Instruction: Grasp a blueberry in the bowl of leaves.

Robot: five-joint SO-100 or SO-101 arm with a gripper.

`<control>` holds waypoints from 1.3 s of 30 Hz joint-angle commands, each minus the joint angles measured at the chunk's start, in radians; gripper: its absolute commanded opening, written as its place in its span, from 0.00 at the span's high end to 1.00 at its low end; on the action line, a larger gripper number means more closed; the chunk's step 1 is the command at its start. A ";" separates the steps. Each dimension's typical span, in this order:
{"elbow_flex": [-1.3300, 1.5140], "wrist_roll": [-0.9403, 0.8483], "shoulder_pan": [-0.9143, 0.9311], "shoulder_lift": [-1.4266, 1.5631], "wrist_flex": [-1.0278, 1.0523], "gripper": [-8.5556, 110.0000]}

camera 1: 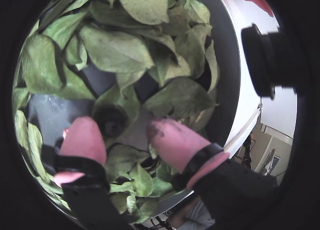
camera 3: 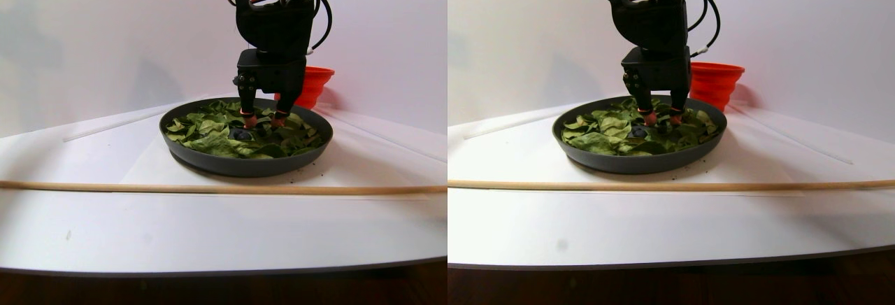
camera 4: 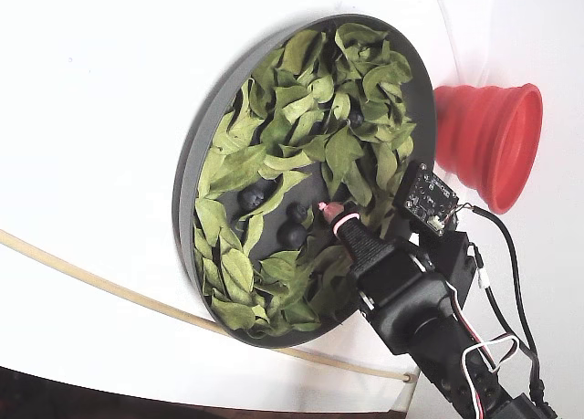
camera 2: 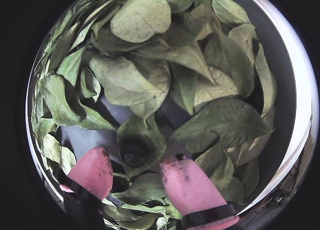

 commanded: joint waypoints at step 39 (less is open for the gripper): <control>-0.034 0.051 -0.017 -0.074 -0.098 0.79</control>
